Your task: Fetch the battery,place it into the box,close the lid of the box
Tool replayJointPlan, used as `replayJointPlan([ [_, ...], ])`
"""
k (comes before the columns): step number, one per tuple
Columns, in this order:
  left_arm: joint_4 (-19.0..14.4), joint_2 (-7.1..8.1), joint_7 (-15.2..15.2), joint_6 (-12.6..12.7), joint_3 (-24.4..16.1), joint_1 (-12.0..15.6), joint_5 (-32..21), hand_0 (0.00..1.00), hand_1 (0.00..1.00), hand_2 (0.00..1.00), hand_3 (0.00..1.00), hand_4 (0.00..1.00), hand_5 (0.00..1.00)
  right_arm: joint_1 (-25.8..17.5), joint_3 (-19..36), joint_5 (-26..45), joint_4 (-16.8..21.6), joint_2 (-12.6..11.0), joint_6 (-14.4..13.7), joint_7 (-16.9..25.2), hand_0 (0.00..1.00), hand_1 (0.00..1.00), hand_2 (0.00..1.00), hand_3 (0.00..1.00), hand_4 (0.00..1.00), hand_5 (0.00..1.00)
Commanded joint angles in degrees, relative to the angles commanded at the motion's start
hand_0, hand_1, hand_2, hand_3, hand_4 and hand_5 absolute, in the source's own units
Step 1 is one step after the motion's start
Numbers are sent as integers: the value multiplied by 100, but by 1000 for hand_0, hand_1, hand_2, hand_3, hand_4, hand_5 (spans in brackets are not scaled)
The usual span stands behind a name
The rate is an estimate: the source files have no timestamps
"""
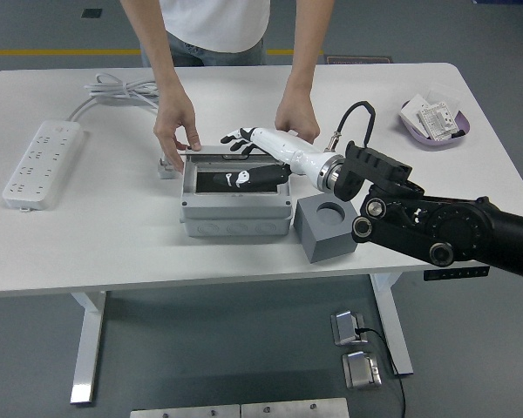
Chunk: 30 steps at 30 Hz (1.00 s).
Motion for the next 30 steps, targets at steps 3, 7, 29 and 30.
replayJointPlan([
  [3, 2, -8, -8, 4, 20, -4, -35, 640, 655, 556, 527, 372, 2, -60, 16, -10, 43, -16, 13, -21, 811, 725, 794, 883, 883, 706],
  [7, 5, -19, -21, 12, 49, -9, -90, 639, 653, 556, 528, 370, 2, -140, 28, 3, 82, -44, 1, -10, 807, 718, 789, 882, 880, 706],
  [29, 20, -131, -99, 88, 232, 105, -494, 638, 651, 555, 526, 367, 2, -2581, 3363, -2055, 1873, -243, 16, -207, 790, 714, 781, 863, 873, 708],
  [30, 21, -131, -108, 96, 255, 121, -540, 638, 651, 555, 526, 367, 2, -2766, 3569, -1958, 1936, -228, -121, -45, 790, 714, 781, 863, 873, 708],
])
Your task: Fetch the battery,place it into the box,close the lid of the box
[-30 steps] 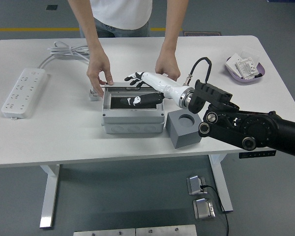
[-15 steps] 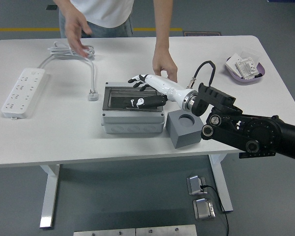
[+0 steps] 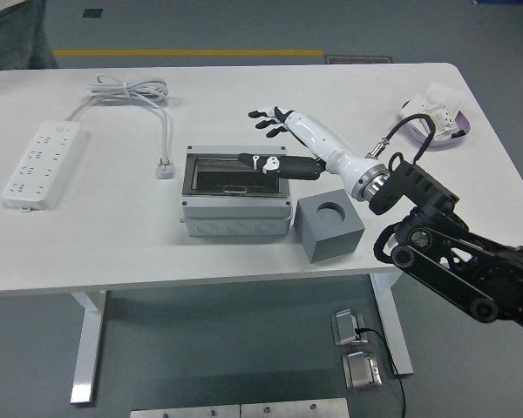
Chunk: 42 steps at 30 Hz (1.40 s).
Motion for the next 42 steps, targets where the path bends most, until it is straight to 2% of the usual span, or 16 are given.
replayJointPlan([
  [1, 2, 0, -11, 10, 26, 21, -52, 638, 651, 556, 527, 368, 2, -219, 241, 171, 5, 12, -183, 225, 774, 702, 742, 789, 876, 715],
  [5, 5, 1, -36, 34, 92, 77, -184, 638, 651, 556, 527, 368, 2, -976, 1018, 1005, -354, 83, -749, 1114, 774, 702, 742, 789, 876, 715],
  [7, 7, 0, -52, 46, 129, 99, -252, 638, 652, 557, 529, 368, 2, -1336, 1319, 1452, -613, 209, -660, 1561, 748, 684, 711, 751, 866, 701],
  [12, 10, -3, -75, 59, 172, 121, -329, 638, 652, 557, 529, 368, 2, -2031, 1775, 2552, -1132, 440, -275, 2652, 748, 684, 711, 751, 866, 701],
  [14, 12, 2, -85, 64, 187, 120, -355, 637, 652, 557, 531, 367, 2, -2238, 1888, 3017, -1192, 485, -389, 3028, 724, 677, 703, 739, 857, 699],
  [18, 15, 17, -104, 70, 227, 114, -421, 637, 652, 557, 531, 367, 2, -2294, 2042, 3595, -1107, 479, -760, 3470, 724, 677, 703, 739, 857, 699],
  [19, 15, 22, -106, 71, 232, 113, -432, 637, 652, 557, 531, 365, 2, -2290, 2036, 3751, -1116, 465, -759, 3547, 725, 682, 707, 744, 884, 747],
  [21, 15, 32, -109, 72, 243, 112, -453, 637, 652, 557, 531, 365, 2, -2285, 2010, 4041, -1141, 443, -695, 3637, 725, 682, 707, 744, 884, 747],
  [26, 14, 68, -110, 75, 246, 121, -476, 637, 652, 557, 531, 365, 2, -2292, 1851, 4868, -1260, 440, -318, 3830, 742, 687, 715, 748, 880, 756],
  [31, 14, 124, -112, 73, 240, 127, -485, 637, 652, 557, 532, 364, 2, -2312, 1773, 5510, -1306, 457, -220, 3899, 743, 689, 715, 750, 877, 753],
  [42, 11, 215, -97, 64, 182, 121, -438, 638, 652, 557, 531, 366, 2, -2297, 1647, 5850, -1317, 435, -194, 3899, 741, 692, 720, 753, 878, 752],
])
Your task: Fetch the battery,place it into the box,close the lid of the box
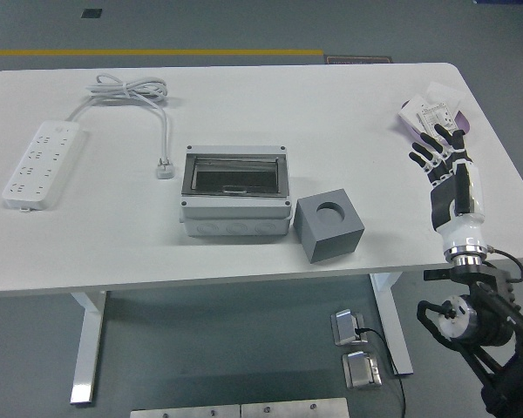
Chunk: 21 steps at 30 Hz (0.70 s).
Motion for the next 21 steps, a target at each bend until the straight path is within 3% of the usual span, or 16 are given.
replayJointPlan([
  [15, -1, 70, 25, -12, -99, 46, 128, 637, 653, 558, 532, 366, 2, -30, -51, -141, 35, -20, -72, -75, 737, 691, 720, 752, 859, 779],
  [21, 1, 50, 21, -6, -86, 50, 86, 637, 653, 558, 533, 368, 2, -43, 135, -728, 177, -50, -208, -420, 739, 691, 721, 749, 861, 783],
])
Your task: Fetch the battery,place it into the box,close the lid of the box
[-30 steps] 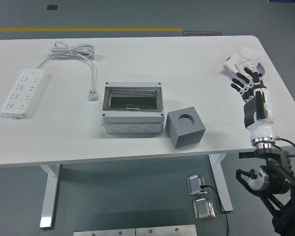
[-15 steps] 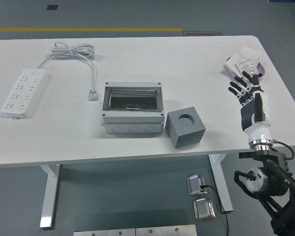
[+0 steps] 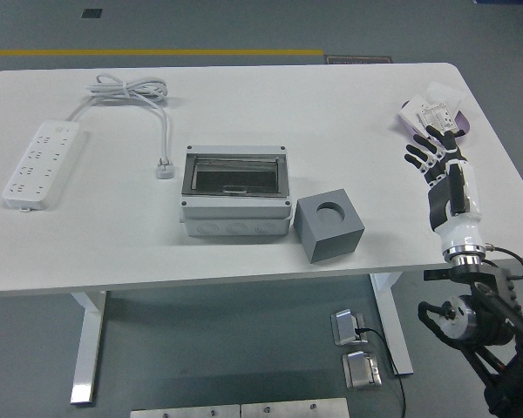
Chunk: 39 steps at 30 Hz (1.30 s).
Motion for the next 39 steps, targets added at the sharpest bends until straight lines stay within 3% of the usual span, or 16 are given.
replayJointPlan([
  [5, 1, -30, 2, 5, -2, 2, -19, 638, 653, 558, 533, 368, 2, 6, 242, -681, 176, -15, -78, -385, 740, 691, 722, 748, 860, 786],
  [10, 2, -47, 3, 9, -6, -5, -29, 637, 654, 558, 534, 369, 2, 2, 431, -1093, 311, -60, -89, -514, 750, 699, 733, 749, 860, 787],
  [20, 2, -82, 6, 17, -10, 30, -67, 637, 654, 558, 534, 370, 2, -24, 516, -1244, 347, -88, -148, -564, 751, 699, 736, 751, 860, 787],
  [26, 2, -90, -8, 29, 30, 65, -145, 638, 654, 558, 534, 371, 2, -75, 641, -1761, 446, -54, -313, -839, 746, 693, 727, 750, 860, 788],
  [39, 2, -103, -2, 41, 20, 99, -168, 639, 655, 559, 536, 373, 2, -156, 941, -1684, 722, -60, -194, -834, 747, 692, 726, 744, 859, 789],
])
